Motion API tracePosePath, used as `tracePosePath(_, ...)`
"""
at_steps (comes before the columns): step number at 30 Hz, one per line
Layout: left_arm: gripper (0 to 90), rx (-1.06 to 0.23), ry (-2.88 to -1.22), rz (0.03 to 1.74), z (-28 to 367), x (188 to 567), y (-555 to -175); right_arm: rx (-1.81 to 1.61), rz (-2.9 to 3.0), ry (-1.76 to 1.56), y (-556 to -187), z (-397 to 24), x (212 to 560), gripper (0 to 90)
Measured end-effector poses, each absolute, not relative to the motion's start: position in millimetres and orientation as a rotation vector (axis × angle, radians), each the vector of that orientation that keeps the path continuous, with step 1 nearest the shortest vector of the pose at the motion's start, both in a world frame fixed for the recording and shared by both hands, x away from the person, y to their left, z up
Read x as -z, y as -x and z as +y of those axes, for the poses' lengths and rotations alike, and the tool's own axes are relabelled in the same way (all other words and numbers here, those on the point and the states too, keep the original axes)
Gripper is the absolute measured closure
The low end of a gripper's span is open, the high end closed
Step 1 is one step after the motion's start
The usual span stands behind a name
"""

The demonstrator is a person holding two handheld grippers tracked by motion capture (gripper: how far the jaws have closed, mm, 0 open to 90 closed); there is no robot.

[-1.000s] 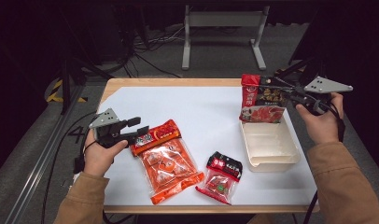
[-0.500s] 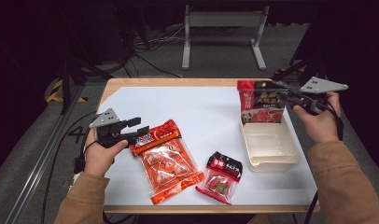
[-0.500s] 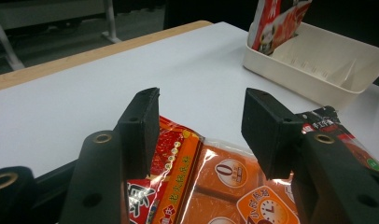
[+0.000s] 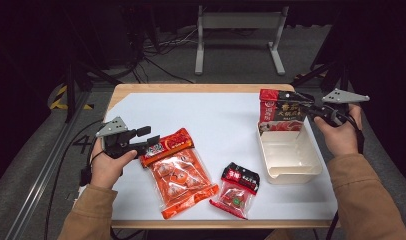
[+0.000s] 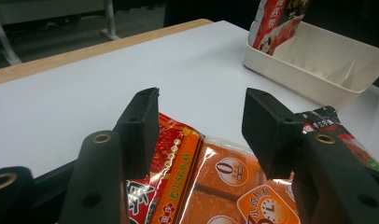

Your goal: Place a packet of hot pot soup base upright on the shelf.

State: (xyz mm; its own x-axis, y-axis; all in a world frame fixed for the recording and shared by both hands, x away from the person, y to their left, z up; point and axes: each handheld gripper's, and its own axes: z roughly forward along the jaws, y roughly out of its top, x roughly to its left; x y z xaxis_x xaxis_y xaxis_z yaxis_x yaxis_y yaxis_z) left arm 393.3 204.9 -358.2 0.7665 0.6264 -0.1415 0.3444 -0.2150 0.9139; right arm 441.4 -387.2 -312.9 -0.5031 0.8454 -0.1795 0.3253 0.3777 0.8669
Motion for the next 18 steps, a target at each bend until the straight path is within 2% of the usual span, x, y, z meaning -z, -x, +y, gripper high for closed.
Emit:
tracePosePath(12, 46.2, -0.305, -1.826, 0.759, 205.5, 359.8, -394.4, -1.071, 1.989, -1.071, -438.5, -388.3, 315.3, 81.3)
tracePosePath(15, 45.1, -0.306, -1.824, 0.764, 205.6, 360.4, -394.9, -1.071, 1.983, -1.087, -438.4, -387.7, 314.2, 77.1)
tracePosePath(18, 44.3, -0.306, -1.823, 0.769, 205.5, 361.0, -395.3, -1.084, 1.961, -1.092, -436.4, -389.4, 313.3, 67.5)
